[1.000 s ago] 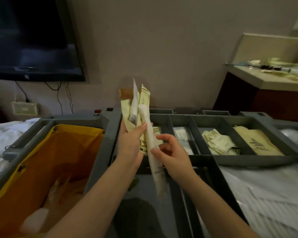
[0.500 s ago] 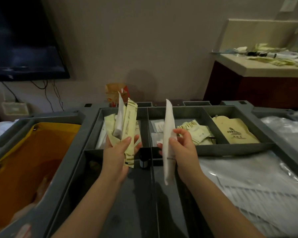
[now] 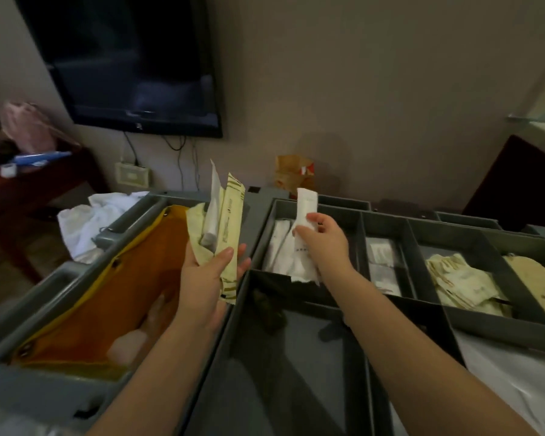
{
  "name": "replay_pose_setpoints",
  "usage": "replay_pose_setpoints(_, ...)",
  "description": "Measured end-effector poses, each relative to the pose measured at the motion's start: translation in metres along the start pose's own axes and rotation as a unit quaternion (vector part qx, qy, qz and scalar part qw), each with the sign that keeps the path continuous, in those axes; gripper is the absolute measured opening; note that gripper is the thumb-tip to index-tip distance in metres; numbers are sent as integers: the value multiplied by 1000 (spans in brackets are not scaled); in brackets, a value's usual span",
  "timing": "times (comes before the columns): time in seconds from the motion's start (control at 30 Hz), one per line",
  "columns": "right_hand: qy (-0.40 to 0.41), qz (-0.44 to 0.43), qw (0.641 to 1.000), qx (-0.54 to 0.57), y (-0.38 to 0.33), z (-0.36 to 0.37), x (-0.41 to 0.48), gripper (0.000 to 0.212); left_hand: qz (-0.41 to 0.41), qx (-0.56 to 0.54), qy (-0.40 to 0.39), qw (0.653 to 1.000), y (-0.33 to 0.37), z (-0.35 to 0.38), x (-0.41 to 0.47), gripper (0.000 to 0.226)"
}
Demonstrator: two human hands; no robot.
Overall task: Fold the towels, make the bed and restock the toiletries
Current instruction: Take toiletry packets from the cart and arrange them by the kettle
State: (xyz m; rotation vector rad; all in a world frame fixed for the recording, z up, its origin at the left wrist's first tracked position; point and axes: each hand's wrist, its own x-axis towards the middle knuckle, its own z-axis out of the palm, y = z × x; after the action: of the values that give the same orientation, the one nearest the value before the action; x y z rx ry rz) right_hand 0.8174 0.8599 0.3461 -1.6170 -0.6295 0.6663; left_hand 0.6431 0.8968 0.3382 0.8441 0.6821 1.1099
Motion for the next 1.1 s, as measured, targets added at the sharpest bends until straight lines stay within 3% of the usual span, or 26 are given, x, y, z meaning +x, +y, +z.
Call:
replay_pose_setpoints(0.07, -10, 6, 999, -41, -2, 16, 18, 44, 6, -1, 1, 1000, 7, -10, 8, 55)
replay_pose_setpoints(0.17, -57, 9, 979, -194, 9, 30, 36, 51, -5, -7, -1, 1000, 12, -19, 19, 53)
replay_pose_setpoints(0.27, -59, -18, 958, -279, 24, 34, 38, 47, -18, -16, -14, 1000, 14, -20, 28, 49)
replay_pose_setpoints(0.37, -32, -49, 969, -239, 26, 28, 24, 32, -38, -9, -38, 998, 10, -11, 33, 46)
replay_pose_setpoints(0.47, -23, -69, 991, -116, 14, 16, -1, 12, -57, 26, -62, 996, 2, 8, 32, 48)
replay_pose_setpoints(0.63, -71, -52, 996, 0, -7, -10, -37, 12, -72, 67, -121, 988, -20, 55, 15, 52)
replay_pose_setpoints(0.83, 48, -45, 996, 67, 6, -63, -56, 21, -141, 7, -208, 968, -60, 92, -22, 53)
replay_pose_setpoints(1.1, 79, -35, 994, 61, 25, -140, -62, 31, -183, 18, -156, 971, -99, 139, -60, 37)
